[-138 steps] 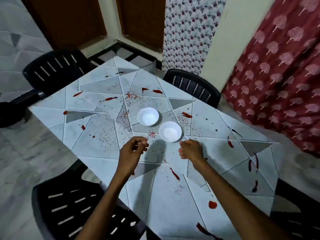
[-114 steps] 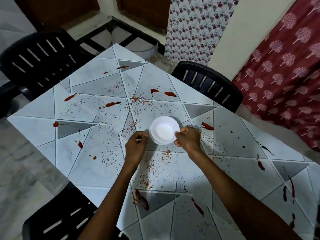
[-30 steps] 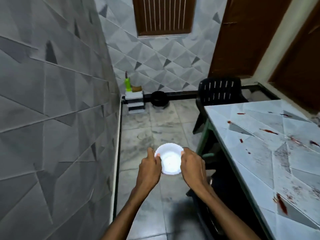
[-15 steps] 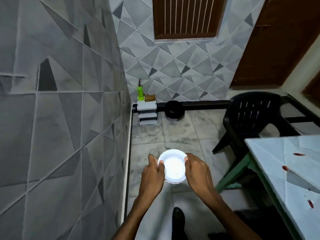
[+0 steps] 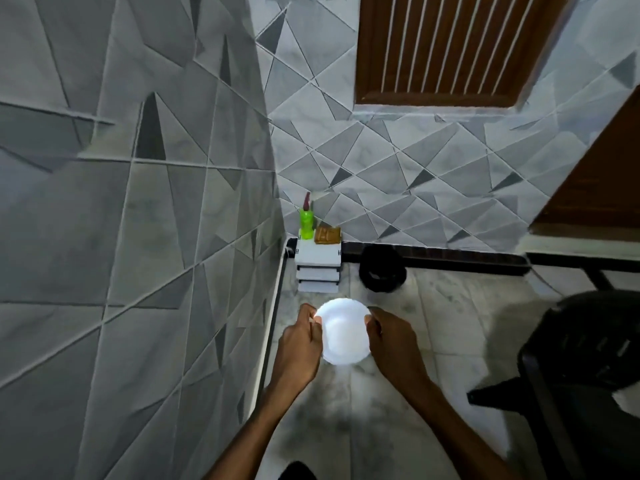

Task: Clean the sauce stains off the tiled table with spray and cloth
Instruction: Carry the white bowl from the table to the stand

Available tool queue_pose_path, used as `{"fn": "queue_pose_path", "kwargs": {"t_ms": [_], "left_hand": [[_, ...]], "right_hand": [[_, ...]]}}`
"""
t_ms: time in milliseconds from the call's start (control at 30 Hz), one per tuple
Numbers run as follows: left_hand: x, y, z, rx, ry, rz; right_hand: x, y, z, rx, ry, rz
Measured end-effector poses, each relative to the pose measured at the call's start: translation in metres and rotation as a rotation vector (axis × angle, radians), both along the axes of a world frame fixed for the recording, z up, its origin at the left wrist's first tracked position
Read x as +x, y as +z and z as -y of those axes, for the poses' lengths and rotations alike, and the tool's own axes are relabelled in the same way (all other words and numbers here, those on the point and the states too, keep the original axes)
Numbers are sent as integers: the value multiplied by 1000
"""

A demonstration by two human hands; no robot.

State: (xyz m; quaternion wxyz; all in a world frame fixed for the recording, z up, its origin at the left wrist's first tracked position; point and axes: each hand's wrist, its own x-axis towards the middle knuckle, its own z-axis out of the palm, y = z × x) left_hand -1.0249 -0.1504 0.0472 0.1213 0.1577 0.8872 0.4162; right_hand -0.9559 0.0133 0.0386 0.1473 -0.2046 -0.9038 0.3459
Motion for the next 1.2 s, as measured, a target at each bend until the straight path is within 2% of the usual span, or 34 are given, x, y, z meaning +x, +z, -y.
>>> {"fn": "queue_pose_path", "kwargs": {"t_ms": [100, 267, 433, 633, 833, 1100, 1200], "left_hand": [[-81, -17, -30, -22, 13, 17], [-209, -53, -66, 68, 47, 135], [-342, -86, -106, 137, 59, 272], [-474, -141, -151, 204, 172, 455], [-585, -239, -190, 138, 258, 539], [-701, -426, -227, 33, 379, 595], [-729, -493, -233, -8, 367, 627]], "right_hand": [[-82, -16, -32, -71, 34, 29], [-204, -44, -80, -235, 0, 132], [-326, -72, -123, -262, -32, 171], [-449, -123, -162, -380, -65, 259], [-569, -241, -203, -502, -110, 447], [-689, -419, -237, -509, -107, 514], [-723, -474, -236, -546, -171, 608]]}}
